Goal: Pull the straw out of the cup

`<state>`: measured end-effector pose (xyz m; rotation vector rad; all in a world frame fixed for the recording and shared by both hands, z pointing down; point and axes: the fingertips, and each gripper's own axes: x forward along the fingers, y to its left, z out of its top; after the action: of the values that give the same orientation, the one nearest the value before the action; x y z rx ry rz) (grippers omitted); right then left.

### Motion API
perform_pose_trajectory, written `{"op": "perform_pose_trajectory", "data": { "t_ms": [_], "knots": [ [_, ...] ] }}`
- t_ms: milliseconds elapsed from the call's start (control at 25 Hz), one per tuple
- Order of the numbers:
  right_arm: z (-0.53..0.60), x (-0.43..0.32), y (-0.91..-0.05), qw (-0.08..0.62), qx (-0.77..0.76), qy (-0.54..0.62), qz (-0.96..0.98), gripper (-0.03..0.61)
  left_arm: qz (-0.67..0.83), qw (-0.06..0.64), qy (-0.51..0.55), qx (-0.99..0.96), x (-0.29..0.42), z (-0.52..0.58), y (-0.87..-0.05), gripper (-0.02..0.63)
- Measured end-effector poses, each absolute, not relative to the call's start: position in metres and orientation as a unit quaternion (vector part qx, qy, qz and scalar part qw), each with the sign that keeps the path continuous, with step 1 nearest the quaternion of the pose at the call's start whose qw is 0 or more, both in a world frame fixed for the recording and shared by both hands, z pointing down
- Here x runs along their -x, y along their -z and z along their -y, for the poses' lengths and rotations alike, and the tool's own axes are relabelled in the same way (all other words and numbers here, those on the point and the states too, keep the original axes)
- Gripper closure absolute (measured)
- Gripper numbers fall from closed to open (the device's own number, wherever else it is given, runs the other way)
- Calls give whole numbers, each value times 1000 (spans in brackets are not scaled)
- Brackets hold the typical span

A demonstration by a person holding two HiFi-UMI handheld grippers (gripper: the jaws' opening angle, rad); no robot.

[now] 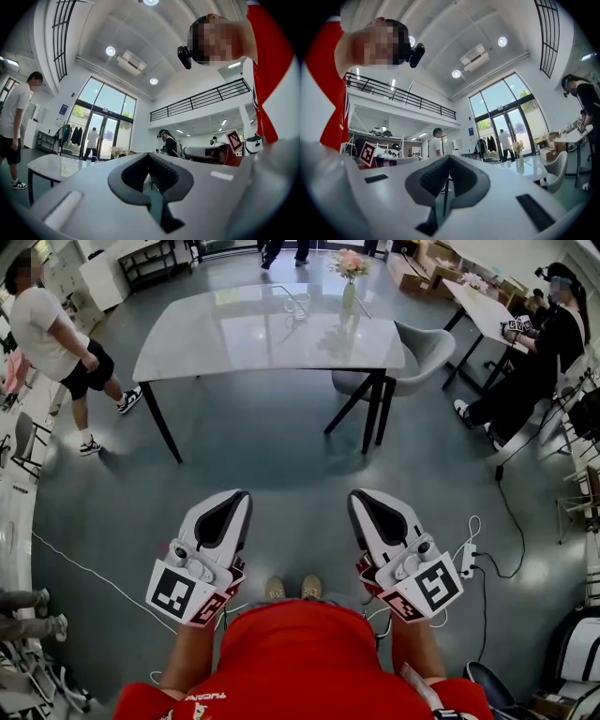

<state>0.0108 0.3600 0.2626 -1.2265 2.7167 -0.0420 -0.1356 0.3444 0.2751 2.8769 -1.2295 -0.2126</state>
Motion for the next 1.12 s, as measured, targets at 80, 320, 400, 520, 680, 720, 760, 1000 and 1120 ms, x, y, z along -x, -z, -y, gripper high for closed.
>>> {"op": "perform_pose_trajectory", "data": {
  "t_ms": [80, 320, 400, 520, 680, 720, 760, 1000, 1120],
  "knots": [
    [-357, -18, -262, 82, 411, 14, -908, 578, 393, 3, 68, -917, 130, -341, -275, 609],
    [-348, -47, -261, 89, 413, 12, -906, 578, 397, -2, 68, -915, 107, -329, -273, 609],
    [-346, -56, -261, 91, 411, 10, -907, 578, 399, -5, 67, -914, 99, -327, -272, 609],
    [-341, -69, -262, 90, 408, 7, -909, 578, 402, -9, 65, -913, 86, -322, -272, 609],
    [-333, -82, -266, 88, 401, 10, -912, 578, 407, -8, 59, -912, 73, -316, -274, 609],
    [-330, -85, -266, 88, 401, 11, -912, 578, 408, -8, 57, -911, 71, -313, -274, 609],
    [-327, -87, -267, 88, 400, 12, -912, 578, 409, -8, 56, -911, 69, -310, -275, 609],
    [-303, -91, -271, 89, 398, 13, -913, 578, 417, -8, 54, -907, 70, -289, -278, 609],
    [-286, -91, -272, 86, 399, 13, -913, 578, 418, -9, 54, -907, 71, -269, -279, 609]
  ]
}}
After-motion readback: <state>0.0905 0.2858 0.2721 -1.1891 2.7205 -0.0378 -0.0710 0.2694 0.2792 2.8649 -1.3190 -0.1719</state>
